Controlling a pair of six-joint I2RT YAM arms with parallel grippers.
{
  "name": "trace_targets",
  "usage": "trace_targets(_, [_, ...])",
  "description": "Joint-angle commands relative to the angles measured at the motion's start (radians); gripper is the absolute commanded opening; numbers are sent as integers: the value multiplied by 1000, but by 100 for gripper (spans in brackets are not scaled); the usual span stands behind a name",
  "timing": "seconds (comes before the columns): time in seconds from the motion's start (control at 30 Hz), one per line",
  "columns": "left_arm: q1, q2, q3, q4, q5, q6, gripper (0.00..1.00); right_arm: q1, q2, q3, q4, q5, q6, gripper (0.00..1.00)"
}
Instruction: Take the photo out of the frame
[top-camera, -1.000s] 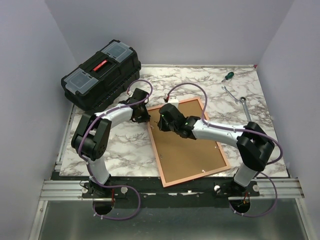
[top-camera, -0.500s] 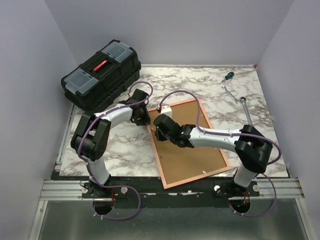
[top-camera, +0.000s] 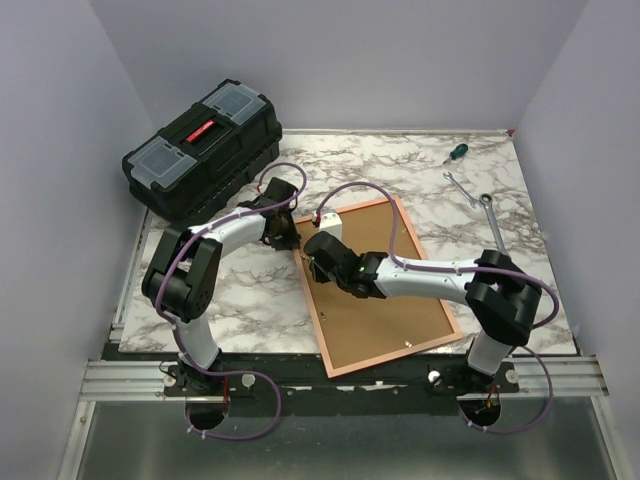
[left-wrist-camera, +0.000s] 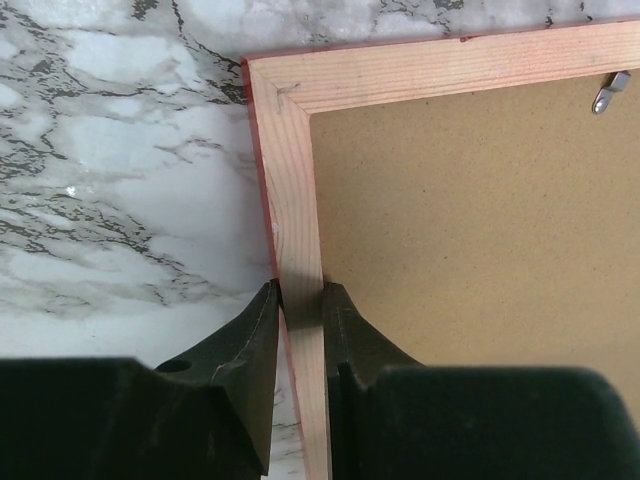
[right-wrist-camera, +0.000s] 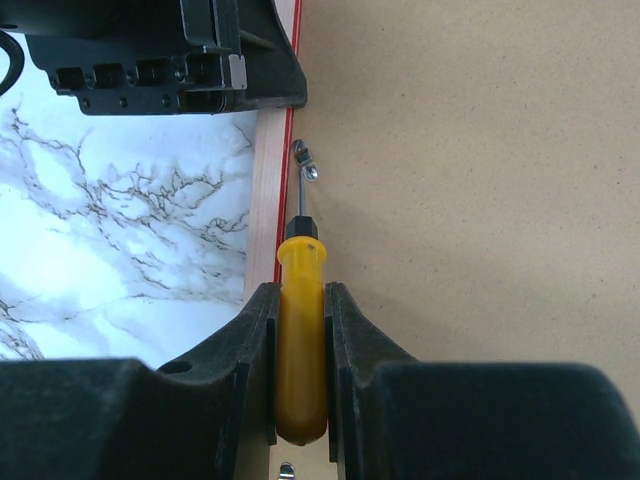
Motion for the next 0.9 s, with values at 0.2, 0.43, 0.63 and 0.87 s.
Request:
trace_targets(0.2, [5,-7,-45,-66,6,22,9,-7,49,16,19,44,-35,0])
trace_targets(0.43, [5,-10,-49,-57,23,19,7,-6,84,31,43,-6,-56,0])
trace_targets(0.63, [5,-11,-58,-50,23,19,7,-6,74,31,41,-19,-52,0])
trace_targets(0.87, [6,-8,-63,-45,21,20,3,-2,53,9,50,-45,-31,0])
